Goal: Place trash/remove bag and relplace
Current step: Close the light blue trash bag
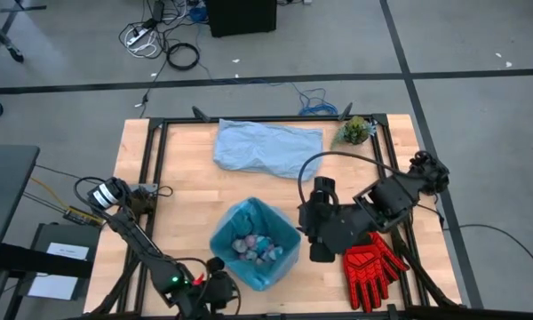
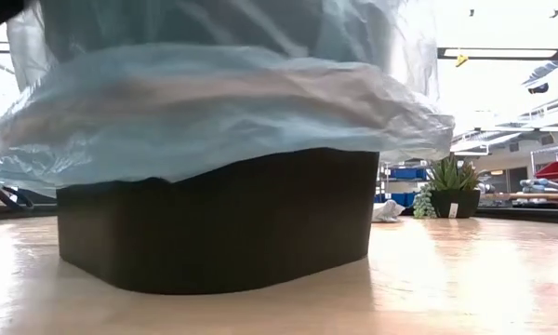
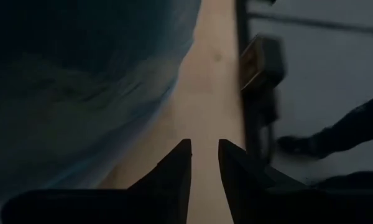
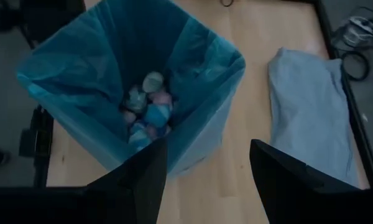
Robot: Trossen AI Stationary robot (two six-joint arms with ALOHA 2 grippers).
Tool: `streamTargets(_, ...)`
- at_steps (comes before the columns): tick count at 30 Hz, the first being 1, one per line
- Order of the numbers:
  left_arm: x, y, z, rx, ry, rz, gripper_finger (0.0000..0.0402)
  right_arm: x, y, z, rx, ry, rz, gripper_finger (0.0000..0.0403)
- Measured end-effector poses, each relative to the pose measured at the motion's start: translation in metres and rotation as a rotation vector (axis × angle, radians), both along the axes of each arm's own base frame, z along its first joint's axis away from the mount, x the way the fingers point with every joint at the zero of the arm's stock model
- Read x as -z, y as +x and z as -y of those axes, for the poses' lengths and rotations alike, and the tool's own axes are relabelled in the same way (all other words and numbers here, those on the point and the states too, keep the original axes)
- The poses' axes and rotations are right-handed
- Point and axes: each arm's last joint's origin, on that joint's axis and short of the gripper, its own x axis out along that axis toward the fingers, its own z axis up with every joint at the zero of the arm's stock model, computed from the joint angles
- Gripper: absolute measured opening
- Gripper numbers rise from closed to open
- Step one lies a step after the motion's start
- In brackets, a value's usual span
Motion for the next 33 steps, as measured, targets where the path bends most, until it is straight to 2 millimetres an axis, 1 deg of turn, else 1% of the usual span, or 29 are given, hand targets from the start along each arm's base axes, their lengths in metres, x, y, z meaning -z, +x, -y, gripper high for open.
streamTargets(3, 0.002, -0.002, -0.004, -0.01, 0.036, -0.026, 0.0092, -0.001, -0.001, 0.0, 0.058, 0.014, 0.026, 0.0207)
streamTargets(7, 0.006, -0.006, -0.009, -0.08, 0.047, -0.077, 0.0092, -0.001, 0.001, 0.002, 0.118, 0.033, 0.052, 0.0199)
streamTargets(13, 0.013, -0.02, -0.02, -0.188, 0.097, -0.191, 0.0092, -0.001, 0.002, 0.004, 0.152, 0.071, 0.062, 0.0186)
streamTargets(19, 0.014, -0.029, -0.027, -0.266, 0.142, -0.248, 0.0092, 0.0, 0.001, 0.005, 0.161, 0.063, 0.047, 0.0177)
streamTargets(22, 0.012, -0.029, -0.03, -0.283, 0.142, -0.25, 0.0092, 0.004, -0.001, 0.012, 0.21, 0.021, 0.011, 0.0173)
streamTargets(26, 0.008, -0.028, -0.037, -0.347, 0.143, -0.232, 0.0092, 0.011, -0.01, 0.024, 0.325, -0.06, -0.058, 0.0172)
streamTargets(30, 0.005, -0.025, -0.048, -0.399, 0.184, -0.214, 0.0092, 0.018, -0.005, 0.028, 0.335, -0.043, -0.085, 0.0169)
streamTargets(33, 0.004, -0.021, -0.058, -0.432, 0.219, -0.239, 0.0092, 0.028, -0.001, 0.033, 0.359, -0.05, -0.136, 0.016)
